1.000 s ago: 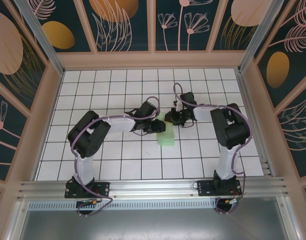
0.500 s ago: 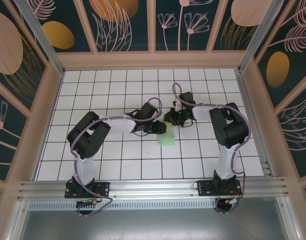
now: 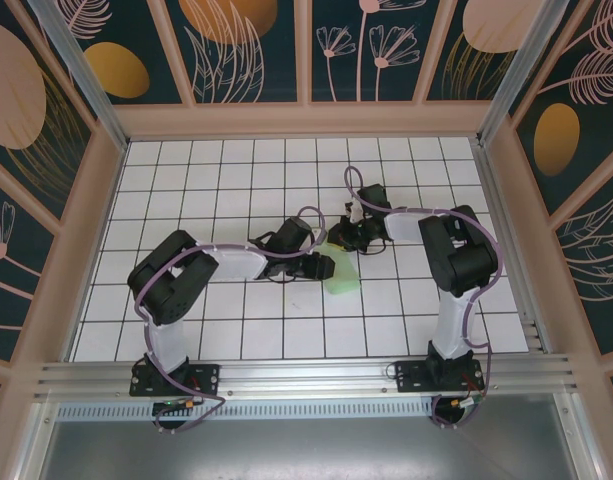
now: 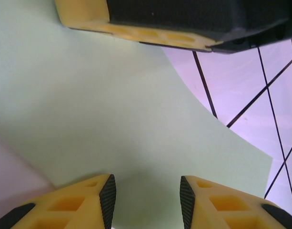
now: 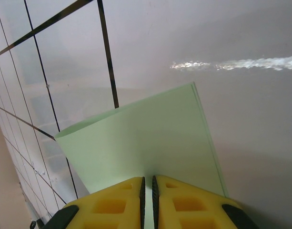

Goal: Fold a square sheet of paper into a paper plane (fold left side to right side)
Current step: First fold the square sheet of paper in half at the center of the table.

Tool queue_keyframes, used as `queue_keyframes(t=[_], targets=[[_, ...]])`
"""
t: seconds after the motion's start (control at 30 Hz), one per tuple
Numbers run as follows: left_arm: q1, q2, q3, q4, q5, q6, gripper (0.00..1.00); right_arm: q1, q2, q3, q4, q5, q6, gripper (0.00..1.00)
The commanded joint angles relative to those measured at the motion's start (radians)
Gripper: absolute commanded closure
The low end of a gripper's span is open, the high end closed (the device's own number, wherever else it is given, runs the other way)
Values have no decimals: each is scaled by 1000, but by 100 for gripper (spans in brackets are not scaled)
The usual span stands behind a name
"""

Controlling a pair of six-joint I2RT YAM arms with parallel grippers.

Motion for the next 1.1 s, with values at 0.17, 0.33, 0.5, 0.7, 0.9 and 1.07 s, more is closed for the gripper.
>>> queue_keyframes(t=[0.17, 0.33, 0.5, 0.7, 0.9, 1.07], targets=[[-33, -22, -52, -53, 67, -13, 57, 6, 59, -30, -43, 83, 7, 84], [-63, -16, -42, -43, 63, -23, 57, 7, 60, -31, -43, 85, 5, 84], [-92, -15, -42, -37, 49, -39, 56, 8, 59, -37, -39, 85, 5, 84], [-111, -28, -41, -39, 34, -51, 56, 10, 59, -44, -33, 83, 7, 84], [-110, -117, -45, -63, -4, -48, 54, 9, 54, -44, -33, 82, 8, 84], [-78, -211, -55, -93, -47, -60, 52, 9, 37, -56, -31, 95, 19, 84]])
